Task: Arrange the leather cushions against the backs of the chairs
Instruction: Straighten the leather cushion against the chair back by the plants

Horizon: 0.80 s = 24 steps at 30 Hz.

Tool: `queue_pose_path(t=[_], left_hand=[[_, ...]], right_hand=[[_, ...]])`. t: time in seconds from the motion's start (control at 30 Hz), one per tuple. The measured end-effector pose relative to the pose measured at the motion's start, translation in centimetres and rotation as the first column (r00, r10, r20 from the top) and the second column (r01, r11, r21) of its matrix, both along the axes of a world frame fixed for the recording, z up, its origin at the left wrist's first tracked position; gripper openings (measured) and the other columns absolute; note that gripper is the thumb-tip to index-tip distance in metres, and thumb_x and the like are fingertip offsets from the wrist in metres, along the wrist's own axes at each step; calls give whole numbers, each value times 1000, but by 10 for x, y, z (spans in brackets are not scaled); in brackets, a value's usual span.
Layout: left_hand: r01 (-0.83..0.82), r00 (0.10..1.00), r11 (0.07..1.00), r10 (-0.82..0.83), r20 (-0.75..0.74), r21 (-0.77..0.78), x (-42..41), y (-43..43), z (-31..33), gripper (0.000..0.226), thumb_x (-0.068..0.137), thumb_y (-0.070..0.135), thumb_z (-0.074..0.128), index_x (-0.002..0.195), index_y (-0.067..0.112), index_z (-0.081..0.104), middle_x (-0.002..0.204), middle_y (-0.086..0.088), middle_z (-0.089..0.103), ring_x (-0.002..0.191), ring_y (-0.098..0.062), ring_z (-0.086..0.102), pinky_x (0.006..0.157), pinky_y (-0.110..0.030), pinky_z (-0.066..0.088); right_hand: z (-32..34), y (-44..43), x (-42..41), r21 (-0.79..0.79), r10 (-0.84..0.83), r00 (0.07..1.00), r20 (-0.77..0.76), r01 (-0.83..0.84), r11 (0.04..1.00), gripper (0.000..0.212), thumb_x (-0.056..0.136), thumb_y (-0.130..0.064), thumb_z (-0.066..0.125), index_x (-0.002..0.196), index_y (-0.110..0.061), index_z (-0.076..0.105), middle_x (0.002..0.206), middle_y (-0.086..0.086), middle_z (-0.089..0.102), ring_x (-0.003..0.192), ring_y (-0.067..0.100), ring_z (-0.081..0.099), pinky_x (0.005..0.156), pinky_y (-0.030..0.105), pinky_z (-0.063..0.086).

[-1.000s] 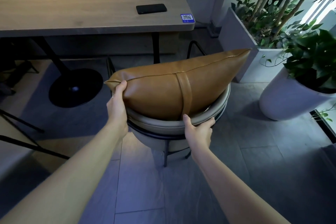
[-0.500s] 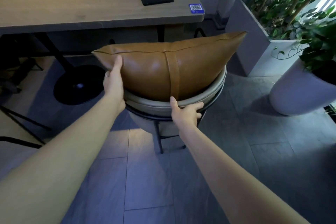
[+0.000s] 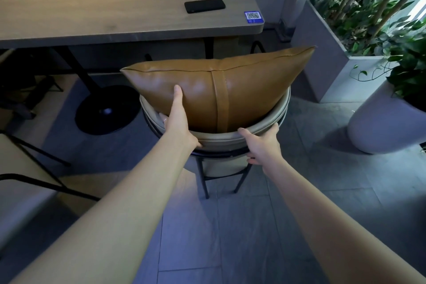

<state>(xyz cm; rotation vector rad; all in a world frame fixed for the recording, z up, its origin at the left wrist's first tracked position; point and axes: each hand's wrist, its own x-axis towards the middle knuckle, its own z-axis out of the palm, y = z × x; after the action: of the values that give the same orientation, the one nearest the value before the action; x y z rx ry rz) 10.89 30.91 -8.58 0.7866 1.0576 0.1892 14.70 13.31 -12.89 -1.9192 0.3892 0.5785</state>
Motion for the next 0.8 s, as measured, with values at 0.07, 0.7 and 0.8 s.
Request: queue_pose_path(t=[0.07, 0.7, 0.8], left_hand=[[-8, 1000, 1000, 8, 6, -9, 3, 4, 0, 114, 70, 78, 72, 161, 39, 16, 167, -7, 30, 148, -46, 31, 111, -82, 18], [3, 997, 992, 7, -82, 128, 34, 46, 7, 104, 84, 69, 67, 163, 32, 12, 169, -6, 26, 150, -40, 29, 118, -70, 21], [-56, 991, 820, 115, -69, 570, 22, 30, 13, 100, 91, 42, 73, 163, 34, 5, 170, -9, 17, 150, -34, 31, 119, -52, 29]], right_hand=[[-3, 4, 4, -1, -4, 1000, 23, 4, 1000, 124, 84, -51, 78, 165, -29, -13, 165, 14, 36, 133, 40, 56, 99, 50, 59], [-11, 42, 28, -41, 108, 987, 123, -103, 994, 119, 94, -55, 67, 163, -11, -18, 164, 20, 37, 146, 39, 42, 112, 46, 42], [-9, 40, 28, -60, 121, 985, 120, -115, 992, 117, 93, -57, 68, 164, -9, -12, 160, 20, 43, 142, 39, 47, 111, 49, 46]])
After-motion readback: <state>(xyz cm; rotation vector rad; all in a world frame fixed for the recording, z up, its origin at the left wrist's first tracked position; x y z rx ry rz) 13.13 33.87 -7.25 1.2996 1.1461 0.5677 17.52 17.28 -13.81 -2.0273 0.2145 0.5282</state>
